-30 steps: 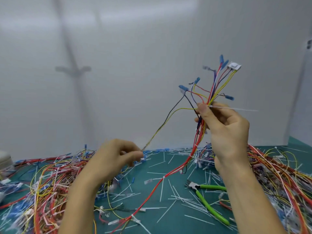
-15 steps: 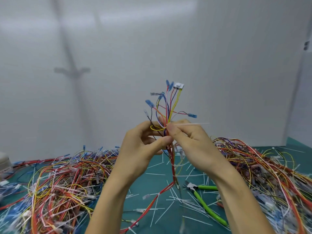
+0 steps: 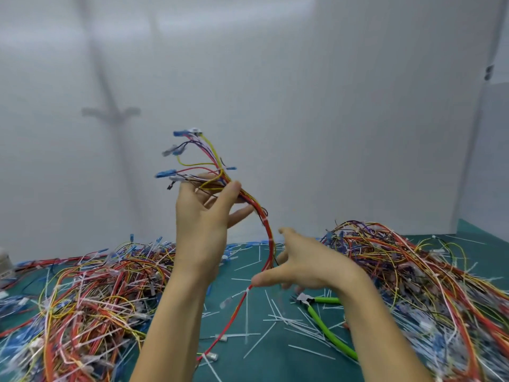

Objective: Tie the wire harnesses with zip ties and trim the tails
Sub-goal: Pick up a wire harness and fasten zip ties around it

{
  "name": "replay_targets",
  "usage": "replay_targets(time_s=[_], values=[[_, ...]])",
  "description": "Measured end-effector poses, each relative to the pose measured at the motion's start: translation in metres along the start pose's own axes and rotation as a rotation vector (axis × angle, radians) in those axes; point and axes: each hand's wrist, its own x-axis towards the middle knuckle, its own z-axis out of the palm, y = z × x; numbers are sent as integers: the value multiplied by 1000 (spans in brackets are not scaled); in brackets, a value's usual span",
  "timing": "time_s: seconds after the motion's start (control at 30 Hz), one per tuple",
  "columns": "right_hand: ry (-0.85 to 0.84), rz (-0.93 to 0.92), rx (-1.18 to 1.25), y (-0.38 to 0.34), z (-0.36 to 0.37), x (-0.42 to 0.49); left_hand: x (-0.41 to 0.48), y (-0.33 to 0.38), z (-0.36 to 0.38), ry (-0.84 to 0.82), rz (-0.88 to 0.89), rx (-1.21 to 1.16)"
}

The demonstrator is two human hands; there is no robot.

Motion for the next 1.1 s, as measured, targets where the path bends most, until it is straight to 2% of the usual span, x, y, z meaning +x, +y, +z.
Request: replay_targets(time_s=[0.17,0.33,0.4,0.5,0.57,0.7,0.83,0.97,1.1], values=[[-168,-85,426,-3,17,9,17,15,21,81,42,-195],[-21,-219,738,-11,19,9,32,27,34,90,-3,-442],[-127,-302,778,-9,12,6,35,29,37,91,-13,-517],[-427,-465,746,-6,5,-3,41,29,44,112,-27,-565],[-467,-538,731,-9,8,-4,45,28,53,138,-49,-574],[-204,-515,803,-15,16,3,49,26,70,151,-99,-562],[-67,-501,850,-18,17,4,54,24,79,140,-113,-526],[186,-388,874,-9,2,3,65,20,70,129,-170,-555],[428,-317,895,13,-24,-4,67,-3,46,38,-292,-400]])
